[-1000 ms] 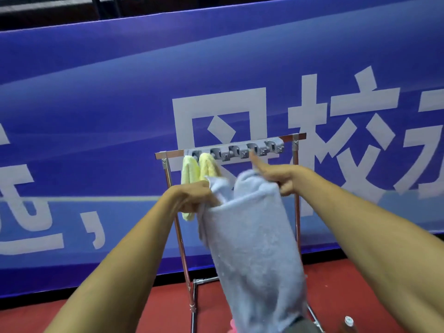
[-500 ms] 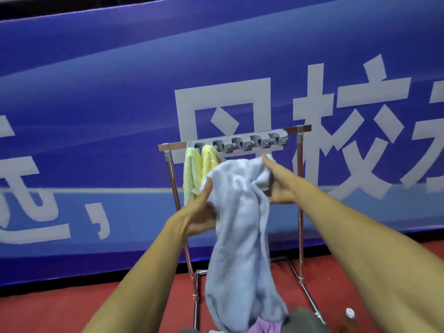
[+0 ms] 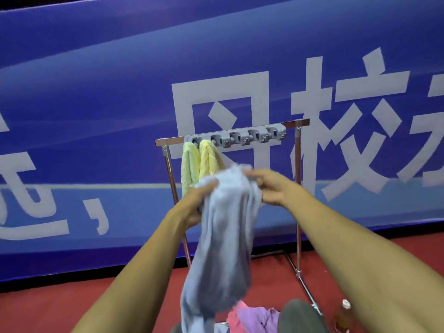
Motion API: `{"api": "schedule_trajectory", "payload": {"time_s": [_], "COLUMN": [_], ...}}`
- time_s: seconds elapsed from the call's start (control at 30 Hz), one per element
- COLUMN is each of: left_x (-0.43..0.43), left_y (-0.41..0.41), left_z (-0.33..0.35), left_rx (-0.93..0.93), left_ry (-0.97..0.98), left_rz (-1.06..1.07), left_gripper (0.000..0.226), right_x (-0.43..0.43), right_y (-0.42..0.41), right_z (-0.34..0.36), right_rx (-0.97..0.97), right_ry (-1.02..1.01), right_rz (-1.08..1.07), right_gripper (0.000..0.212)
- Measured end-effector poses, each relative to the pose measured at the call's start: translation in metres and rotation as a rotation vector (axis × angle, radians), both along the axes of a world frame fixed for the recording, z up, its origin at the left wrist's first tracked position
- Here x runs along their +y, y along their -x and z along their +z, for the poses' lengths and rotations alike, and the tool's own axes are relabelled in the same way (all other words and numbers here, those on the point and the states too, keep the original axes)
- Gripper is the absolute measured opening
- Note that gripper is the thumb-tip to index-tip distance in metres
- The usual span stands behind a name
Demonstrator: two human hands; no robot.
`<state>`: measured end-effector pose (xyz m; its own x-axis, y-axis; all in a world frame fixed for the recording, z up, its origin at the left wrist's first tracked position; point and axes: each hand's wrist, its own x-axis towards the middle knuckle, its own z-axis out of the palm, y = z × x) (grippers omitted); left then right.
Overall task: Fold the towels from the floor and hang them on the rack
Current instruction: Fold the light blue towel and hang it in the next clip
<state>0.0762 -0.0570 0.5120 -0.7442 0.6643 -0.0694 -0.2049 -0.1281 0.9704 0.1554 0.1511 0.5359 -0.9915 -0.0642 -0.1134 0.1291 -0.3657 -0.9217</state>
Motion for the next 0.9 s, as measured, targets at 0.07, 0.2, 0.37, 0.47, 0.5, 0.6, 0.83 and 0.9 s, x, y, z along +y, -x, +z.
{"api": "schedule_trajectory", "payload": {"time_s": [0.07,0.2,0.37,0.47,0.5,0.6,0.83,0.9], "left_x": [-0.002,-0.001,-0.006,-0.007,-0.009,-0.017,-0.01,-0.011], "left_y": [0.003,-0.002,-0.005,-0.004,-0.004,0.003,0.003,0.004], "left_z": [0.002,0.01,0.025,0.027,0.029,0.028,0.02,0.019], "left_rx": [-0.134,0.088,-0.048,0.017,0.041,-0.052,-0.081,-0.021], "left_ry": [-0.146,0.331,0.104,0.243,0.157,0.046,-0.162,-0.031], "left_rz": [-0.034,-0.234,-0.073,-0.115,-0.064,-0.049,0.04,-0.075], "left_gripper": [0.056,0.052,0.055,0.045,0.047,0.054,0.045,0.04], "right_x": [0.009,0.002,0.022,0.02,0.022,0.026,0.004,0.007], "right_y": [0.009,-0.005,-0.001,-0.01,-0.012,-0.011,-0.016,-0.013], "right_z": [0.004,0.0,0.004,-0.001,0.002,0.009,-0.004,-0.007], "right_rx": [0.063,-0.161,0.016,-0.09,-0.068,0.081,0.001,0.055], "right_ry": [0.219,-0.333,0.107,-0.225,-0.209,0.218,0.086,0.346], "right_rz": [-0.197,0.107,-0.105,0.07,0.074,-0.115,-0.041,-0.081], "right_gripper": [0.055,0.091,0.068,0.07,0.067,0.05,0.031,0.058]}}
